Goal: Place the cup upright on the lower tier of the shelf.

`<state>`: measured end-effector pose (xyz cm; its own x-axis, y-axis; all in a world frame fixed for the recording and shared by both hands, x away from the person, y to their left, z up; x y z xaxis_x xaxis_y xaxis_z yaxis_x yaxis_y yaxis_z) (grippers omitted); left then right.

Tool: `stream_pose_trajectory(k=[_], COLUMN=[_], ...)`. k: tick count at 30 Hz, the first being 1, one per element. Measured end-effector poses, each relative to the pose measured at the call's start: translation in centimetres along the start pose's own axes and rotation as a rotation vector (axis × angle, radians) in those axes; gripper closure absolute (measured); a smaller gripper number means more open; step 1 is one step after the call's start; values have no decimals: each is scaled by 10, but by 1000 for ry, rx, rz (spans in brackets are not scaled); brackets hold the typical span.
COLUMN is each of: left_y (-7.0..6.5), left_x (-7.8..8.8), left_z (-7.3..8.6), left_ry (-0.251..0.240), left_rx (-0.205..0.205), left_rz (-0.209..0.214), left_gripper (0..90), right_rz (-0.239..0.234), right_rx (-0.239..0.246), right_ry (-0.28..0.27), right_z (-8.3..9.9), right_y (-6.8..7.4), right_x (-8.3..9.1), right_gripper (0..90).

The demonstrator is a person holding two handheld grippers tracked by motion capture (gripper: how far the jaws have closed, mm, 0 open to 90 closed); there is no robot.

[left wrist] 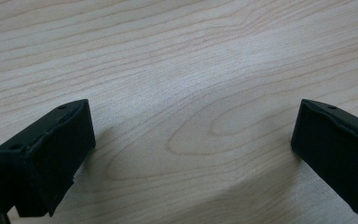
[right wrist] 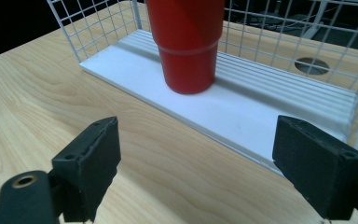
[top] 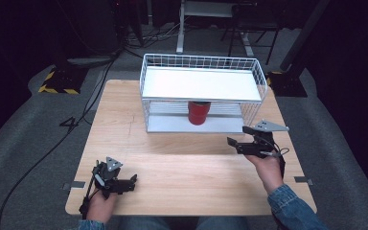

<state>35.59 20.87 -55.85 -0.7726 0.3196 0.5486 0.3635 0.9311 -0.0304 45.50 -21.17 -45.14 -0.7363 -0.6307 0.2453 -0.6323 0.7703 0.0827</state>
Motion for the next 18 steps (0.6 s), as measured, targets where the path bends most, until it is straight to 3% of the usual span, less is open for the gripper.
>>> stream_pose_trajectory(k=[8, 13, 18], left_y=[0, 0, 0], left_x=[-1, -2, -3], left_z=[-1, -1, -2], left_ry=[-1, 0, -1], left_rx=[-10, -6, -6], left_rz=[8, 7, 10], left_gripper=[0, 0, 0], right_rz=[26, 56, 24], right_rx=[-13, 7, -4], right_ry=[14, 26, 24], right_z=[7, 12, 19], right_y=[-15, -22, -27], right_x=[33, 56, 70], right_gripper=[154, 154, 154])
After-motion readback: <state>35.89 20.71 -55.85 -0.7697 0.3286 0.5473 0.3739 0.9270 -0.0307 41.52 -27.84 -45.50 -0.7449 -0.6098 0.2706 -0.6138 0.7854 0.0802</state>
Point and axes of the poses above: each handheld gripper's, and its own axes: x roughly backward along the jaws, z roughly out of its underside, y roughly to its left, the point moved 7 cm from there along -x, roughly forward along the jaws, and after that the axes turned 15 degrees about -y, right-handed, at the moved point
